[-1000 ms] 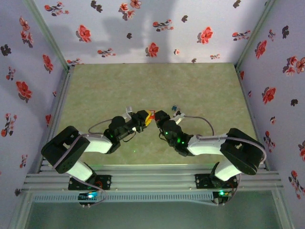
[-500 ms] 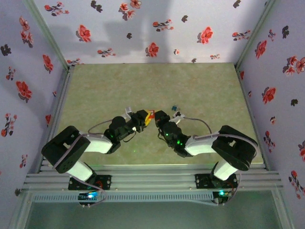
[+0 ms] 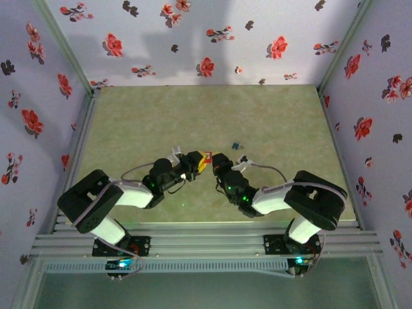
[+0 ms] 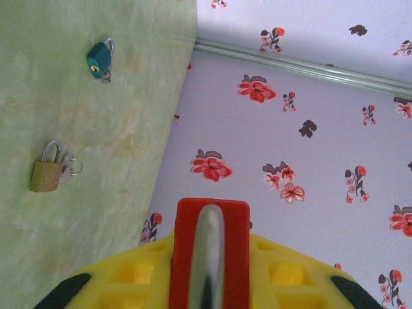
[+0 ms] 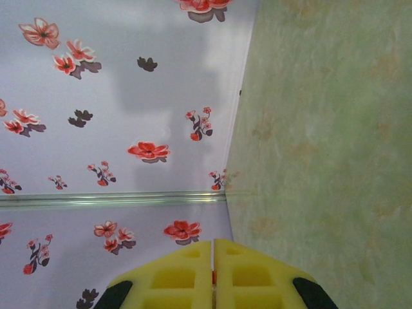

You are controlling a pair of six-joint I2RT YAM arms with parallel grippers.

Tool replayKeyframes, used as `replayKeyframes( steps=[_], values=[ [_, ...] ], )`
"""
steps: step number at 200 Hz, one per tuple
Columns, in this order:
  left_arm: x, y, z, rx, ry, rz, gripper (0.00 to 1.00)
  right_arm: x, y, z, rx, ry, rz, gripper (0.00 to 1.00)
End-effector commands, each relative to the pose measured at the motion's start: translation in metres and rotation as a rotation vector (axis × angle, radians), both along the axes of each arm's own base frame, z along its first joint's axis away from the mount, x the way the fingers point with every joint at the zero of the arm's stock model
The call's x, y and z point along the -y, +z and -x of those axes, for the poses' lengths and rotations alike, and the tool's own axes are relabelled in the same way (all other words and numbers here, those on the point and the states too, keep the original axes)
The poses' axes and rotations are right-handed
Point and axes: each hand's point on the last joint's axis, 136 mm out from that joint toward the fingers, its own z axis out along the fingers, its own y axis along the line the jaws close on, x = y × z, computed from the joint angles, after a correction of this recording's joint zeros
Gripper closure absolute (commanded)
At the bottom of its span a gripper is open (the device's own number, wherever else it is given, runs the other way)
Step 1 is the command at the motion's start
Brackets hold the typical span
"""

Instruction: Lock with the key

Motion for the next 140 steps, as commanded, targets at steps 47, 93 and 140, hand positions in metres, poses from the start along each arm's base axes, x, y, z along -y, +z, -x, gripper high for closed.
replayKeyframes(
  steps=[47,93,140],
  values=[
    [0.002,0.010,0.001,0.046,-0.003,0.018,1.00,0.027,-0.013,0.003,0.007,-0.089,0.052,1.00],
    [-0.001,0.003,-0.001,0.033,0.014,0.003,1.00,0.038,-0.015,0.005,0.008,-0.115,0.051,1.00],
    [-0.003,-0.004,-0.002,0.019,0.023,-0.005,1.00,0.048,-0.014,0.008,0.014,-0.139,0.058,1.00]
  ],
)
